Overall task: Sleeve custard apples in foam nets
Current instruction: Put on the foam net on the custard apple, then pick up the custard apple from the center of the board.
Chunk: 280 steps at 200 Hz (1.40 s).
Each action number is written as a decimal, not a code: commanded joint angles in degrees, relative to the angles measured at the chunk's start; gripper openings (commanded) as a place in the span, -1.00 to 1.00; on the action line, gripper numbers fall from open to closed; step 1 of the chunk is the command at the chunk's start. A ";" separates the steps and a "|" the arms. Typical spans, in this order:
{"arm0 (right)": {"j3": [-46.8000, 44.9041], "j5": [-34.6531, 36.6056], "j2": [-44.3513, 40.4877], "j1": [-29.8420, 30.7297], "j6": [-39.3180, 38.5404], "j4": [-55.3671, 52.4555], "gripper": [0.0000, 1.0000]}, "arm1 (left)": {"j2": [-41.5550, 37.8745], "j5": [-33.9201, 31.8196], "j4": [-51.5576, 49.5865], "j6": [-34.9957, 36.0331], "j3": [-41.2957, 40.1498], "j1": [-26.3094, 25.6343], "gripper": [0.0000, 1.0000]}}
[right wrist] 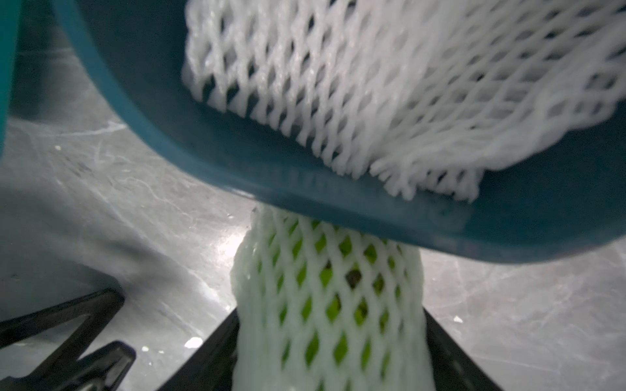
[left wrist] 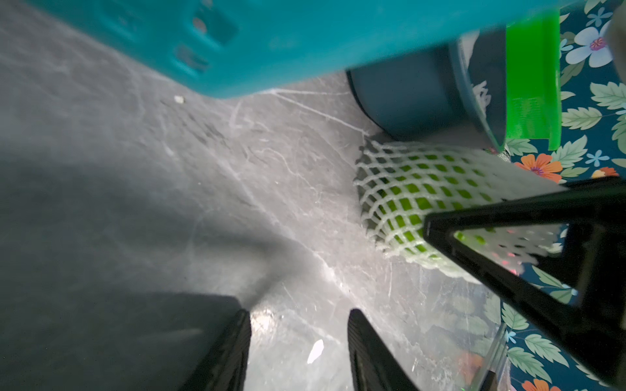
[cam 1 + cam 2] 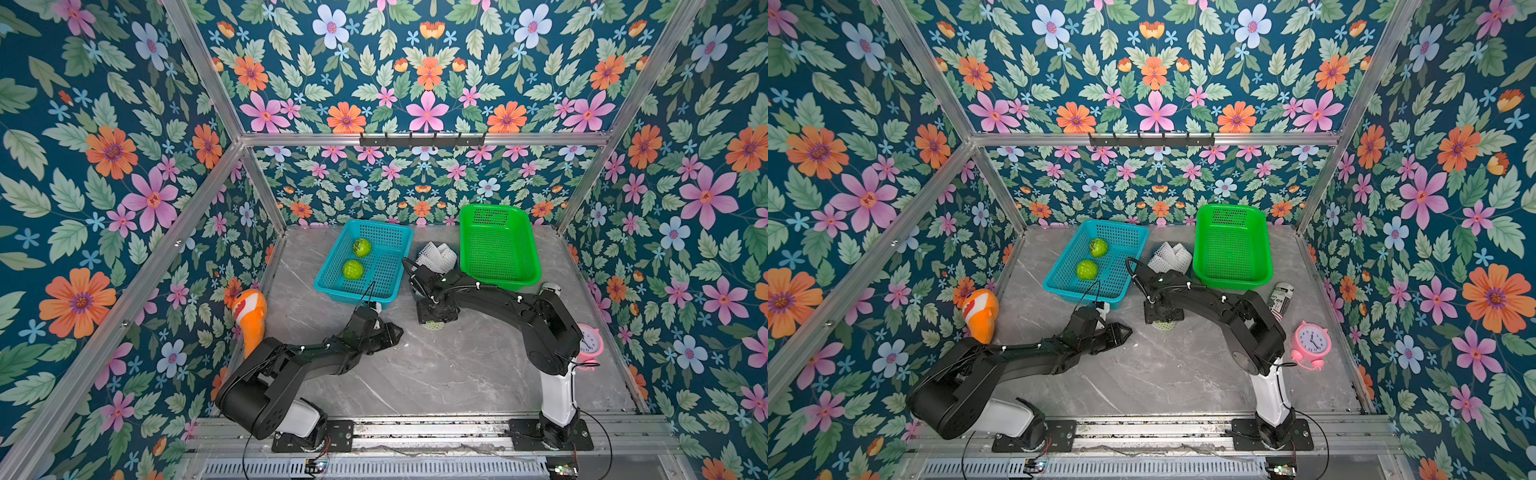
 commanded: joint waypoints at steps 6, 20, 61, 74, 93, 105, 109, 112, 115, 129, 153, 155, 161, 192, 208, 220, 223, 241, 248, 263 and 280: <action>-0.21 -0.83 1.44 -0.19 -0.34 -0.73 0.41 | 0.69 -1.42 -7.52 1.08 -0.31 0.03 0.01; -0.15 -0.56 2.04 -0.24 -0.44 -0.83 0.41 | 0.94 -1.36 -7.42 1.11 -0.31 0.03 0.01; 0.60 -0.29 3.20 -0.71 -0.94 -1.06 0.44 | 1.53 -1.15 -7.25 1.19 -0.12 0.03 -0.01; 0.80 -0.59 3.49 -0.92 -1.01 -0.83 0.44 | 1.68 -1.23 -7.27 1.26 -0.12 0.03 -0.01; 1.72 -0.43 4.17 -0.99 -1.10 -1.30 0.48 | 1.86 -0.99 -7.25 1.26 0.09 0.03 -0.02; 2.09 -0.42 4.51 -1.00 -1.23 -1.40 0.48 | 1.89 -0.96 -7.33 1.29 0.05 0.03 -0.02; 2.26 -0.43 4.74 -1.03 -1.31 -1.58 0.48 | 1.88 -0.95 -7.25 1.24 0.08 0.04 -0.02; 2.37 -0.47 4.83 -1.07 -1.36 -1.67 0.48 | 1.83 -0.92 -7.28 1.23 0.05 0.03 -0.02; 2.53 -0.42 4.92 -1.12 -1.40 -1.67 0.48 | 1.82 -1.03 -7.29 1.23 0.10 0.03 -0.02; 2.99 -0.64 5.63 -1.29 -1.49 -1.95 0.48 | 1.83 -0.90 -7.36 1.34 0.18 0.03 -0.02; 3.01 -0.05 5.50 -1.30 -1.50 -1.83 0.43 | 1.76 -0.97 -7.42 1.37 0.03 0.03 -0.03; 2.96 -0.06 5.41 -1.30 -1.50 -1.78 0.43 | 1.75 -0.93 -7.42 1.33 0.00 0.03 -0.03; 2.85 0.02 5.40 -1.38 -1.58 -1.69 0.43 | 1.75 -0.97 -7.42 1.24 -0.08 0.03 -0.03; 1.86 -0.11 4.92 -1.34 -1.76 -0.81 0.33 | 1.58 -1.06 -7.60 1.34 0.04 0.04 -0.03; 0.70 -0.44 3.15 -1.35 -1.80 0.59 0.32 | 1.63 -1.05 -7.67 1.40 -0.03 0.04 -0.03; -0.44 -0.54 1.42 -1.34 -1.72 1.82 0.32 | 1.55 -1.06 -7.62 1.23 0.02 0.03 -0.03; -0.75 -0.59 0.92 -1.37 -1.62 2.04 0.32 | 1.49 -1.06 -7.60 1.23 0.05 0.05 -0.03; -2.19 -1.00 -1.66 -1.39 -1.36 3.16 0.32 | 1.34 -1.14 -7.88 1.38 0.22 0.10 -0.03; -2.97 -1.59 -3.00 -1.35 -1.12 3.86 0.32 | 1.28 -1.06 -7.94 1.33 0.26 0.03 -0.03; -5.43 -2.34 -6.16 -1.38 -0.37 5.74 0.32 | 1.24 -1.12 -8.17 1.37 0.52 0.03 -0.03; -8.55 -3.35 -10.25 -1.35 0.43 8.41 0.32 | 1.04 -1.10 -8.30 1.23 0.83 0.03 -0.03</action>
